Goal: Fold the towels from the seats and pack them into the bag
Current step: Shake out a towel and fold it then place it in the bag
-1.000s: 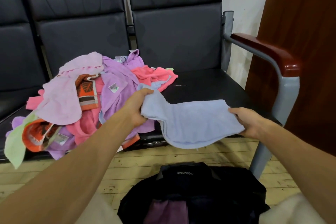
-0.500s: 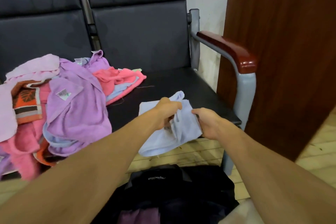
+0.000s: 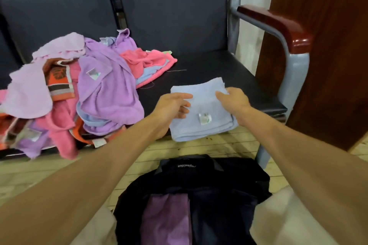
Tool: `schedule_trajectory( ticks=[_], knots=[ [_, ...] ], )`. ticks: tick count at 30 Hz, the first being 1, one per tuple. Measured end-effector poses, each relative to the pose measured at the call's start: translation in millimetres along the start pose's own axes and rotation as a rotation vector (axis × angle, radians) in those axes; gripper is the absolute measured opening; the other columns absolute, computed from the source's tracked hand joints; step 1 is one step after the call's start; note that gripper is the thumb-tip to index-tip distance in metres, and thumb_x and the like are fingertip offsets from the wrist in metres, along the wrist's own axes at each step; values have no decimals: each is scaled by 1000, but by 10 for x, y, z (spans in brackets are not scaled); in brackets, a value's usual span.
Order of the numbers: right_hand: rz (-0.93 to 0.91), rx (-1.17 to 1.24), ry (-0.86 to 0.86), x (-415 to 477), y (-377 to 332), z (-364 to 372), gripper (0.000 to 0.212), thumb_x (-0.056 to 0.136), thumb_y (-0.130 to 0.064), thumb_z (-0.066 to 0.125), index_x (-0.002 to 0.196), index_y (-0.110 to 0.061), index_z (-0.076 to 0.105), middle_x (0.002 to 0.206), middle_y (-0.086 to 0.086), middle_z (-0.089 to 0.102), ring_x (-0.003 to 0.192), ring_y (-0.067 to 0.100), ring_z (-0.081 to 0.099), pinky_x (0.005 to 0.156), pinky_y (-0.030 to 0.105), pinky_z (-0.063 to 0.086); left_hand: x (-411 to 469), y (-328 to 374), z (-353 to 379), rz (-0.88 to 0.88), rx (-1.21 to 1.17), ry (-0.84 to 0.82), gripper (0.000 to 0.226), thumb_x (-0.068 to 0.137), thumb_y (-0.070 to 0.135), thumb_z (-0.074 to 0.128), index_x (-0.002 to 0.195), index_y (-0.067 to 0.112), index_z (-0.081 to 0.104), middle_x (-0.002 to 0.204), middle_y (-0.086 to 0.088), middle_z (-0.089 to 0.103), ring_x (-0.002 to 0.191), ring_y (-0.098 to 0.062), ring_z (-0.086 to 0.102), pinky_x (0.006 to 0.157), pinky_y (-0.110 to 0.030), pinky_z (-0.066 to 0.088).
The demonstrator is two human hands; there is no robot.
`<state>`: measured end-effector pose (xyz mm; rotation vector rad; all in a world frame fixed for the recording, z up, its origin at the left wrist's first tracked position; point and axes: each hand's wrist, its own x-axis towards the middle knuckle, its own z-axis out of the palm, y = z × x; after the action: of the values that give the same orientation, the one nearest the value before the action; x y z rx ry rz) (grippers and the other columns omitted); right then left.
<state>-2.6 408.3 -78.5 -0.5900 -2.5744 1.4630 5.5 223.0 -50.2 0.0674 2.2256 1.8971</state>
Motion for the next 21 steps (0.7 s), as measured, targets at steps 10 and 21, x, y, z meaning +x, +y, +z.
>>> schedule_trajectory(
  ticks=[10, 21],
  knots=[
    [-445, -95, -58, -677, -632, 131, 18, 100, -31, 43, 115, -20, 46, 95, 2, 56, 91, 27, 59, 79, 42, 51, -178, -166, -357, -192, -280, 203, 18, 87, -1, 45, 73, 7, 54, 67, -6, 51, 63, -19, 49, 62, -27, 45],
    [23, 692, -337, -1263, -338, 223, 34, 100, -27, 52, 122, -3, 56, 121, 21, 65, 112, 37, 63, 96, 52, 51, -901, -680, -374, -507, -727, -303, 28, 91, 23, 50, 87, 4, 70, 74, -10, 70, 61, -22, 68, 57, -28, 56]
  ],
)
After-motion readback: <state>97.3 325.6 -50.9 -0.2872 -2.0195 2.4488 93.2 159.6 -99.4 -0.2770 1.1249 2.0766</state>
